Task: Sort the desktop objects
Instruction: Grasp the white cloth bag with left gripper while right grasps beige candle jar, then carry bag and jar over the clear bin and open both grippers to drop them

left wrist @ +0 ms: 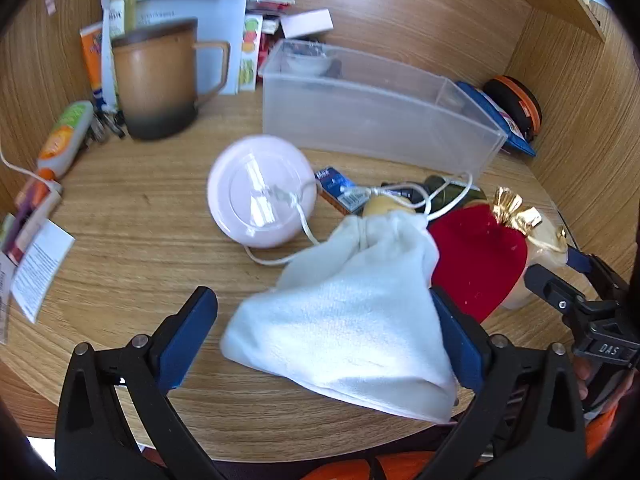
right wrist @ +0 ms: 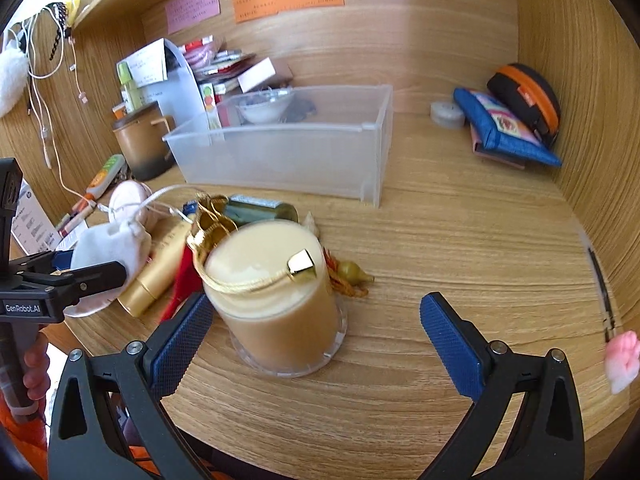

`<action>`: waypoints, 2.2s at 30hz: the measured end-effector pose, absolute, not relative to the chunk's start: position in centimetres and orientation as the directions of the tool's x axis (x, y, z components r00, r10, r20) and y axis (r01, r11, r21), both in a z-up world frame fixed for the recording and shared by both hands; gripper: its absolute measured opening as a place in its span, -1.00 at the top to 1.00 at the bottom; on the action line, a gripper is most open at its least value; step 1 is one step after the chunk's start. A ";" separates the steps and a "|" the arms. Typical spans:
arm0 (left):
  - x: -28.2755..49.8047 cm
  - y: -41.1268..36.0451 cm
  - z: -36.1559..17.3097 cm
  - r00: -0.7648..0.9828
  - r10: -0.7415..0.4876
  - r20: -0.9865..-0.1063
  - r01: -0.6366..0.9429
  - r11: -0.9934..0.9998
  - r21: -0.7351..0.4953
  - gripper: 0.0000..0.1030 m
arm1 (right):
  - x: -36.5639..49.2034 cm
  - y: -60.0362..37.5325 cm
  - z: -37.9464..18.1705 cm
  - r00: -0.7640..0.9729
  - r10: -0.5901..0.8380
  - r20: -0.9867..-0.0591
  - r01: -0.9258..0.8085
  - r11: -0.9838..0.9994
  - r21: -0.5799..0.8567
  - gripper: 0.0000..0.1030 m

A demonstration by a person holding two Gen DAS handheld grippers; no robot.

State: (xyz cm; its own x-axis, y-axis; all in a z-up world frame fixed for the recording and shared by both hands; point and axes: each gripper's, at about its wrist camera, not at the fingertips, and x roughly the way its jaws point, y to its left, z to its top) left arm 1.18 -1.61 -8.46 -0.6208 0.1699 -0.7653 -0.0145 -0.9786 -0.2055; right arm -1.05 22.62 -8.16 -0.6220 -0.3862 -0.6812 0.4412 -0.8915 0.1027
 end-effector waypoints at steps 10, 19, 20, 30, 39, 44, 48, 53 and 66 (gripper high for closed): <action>0.6 -1.4 -9.0 -0.617 0.205 -0.760 -0.035 -0.972 -0.233 -0.85 | -1.8 21.3 -9.3 -0.578 -0.435 -0.691 0.492 -0.861 0.131 -0.34; 0.3 -1.6 -8.9 -0.629 0.234 -0.741 -0.047 -0.963 -0.265 -0.61 | -1.4 20.9 -9.7 -0.604 -0.423 -0.676 0.490 -0.866 0.104 -0.23; 0.3 -1.6 -8.8 -0.629 0.240 -0.739 -0.049 -0.962 -0.270 -0.57 | -1.4 20.9 -9.7 -0.606 -0.421 -0.675 0.488 -0.867 0.102 -0.22; 1.1 -1.5 -7.6 -0.660 0.202 -0.723 -0.058 -0.974 -0.219 -0.33 | -1.4 21.5 -8.4 -0.625 -0.425 -0.655 0.467 -0.876 0.122 -0.08; 1.4 -1.9 -4.6 -0.726 0.187 -0.662 -0.068 -0.977 -0.202 -0.32 | -1.4 22.6 -7.0 -0.654 -0.420 -0.629 0.446 -0.886 0.129 -0.08; 1.2 -2.3 -3.4 -0.747 0.193 -0.637 -0.072 -0.975 -0.212 -0.32 | -1.5 23.0 -5.5 -0.684 -0.411 -0.603 0.437 -0.892 0.113 -0.08; 1.0 -2.6 -2.5 -0.762 0.192 -0.618 -0.075 -0.975 -0.210 -0.32 | -1.9 23.2 -4.1 -0.704 -0.405 -0.583 0.436 -0.895 0.096 -0.08; 0.5 -3.2 -0.9 -0.787 0.199 -0.583 -0.088 -0.973 -0.214 -0.32 | -2.3 23.1 -2.5 -0.732 -0.393 -0.556 0.438 -0.897 0.057 -0.08; -2.3 -4.1 2.8 -0.813 0.228 -0.536 -0.130 -0.968 -0.214 -0.32 | -4.9 21.6 0.7 -0.751 -0.404 -0.523 0.472 -0.882 0.003 -0.08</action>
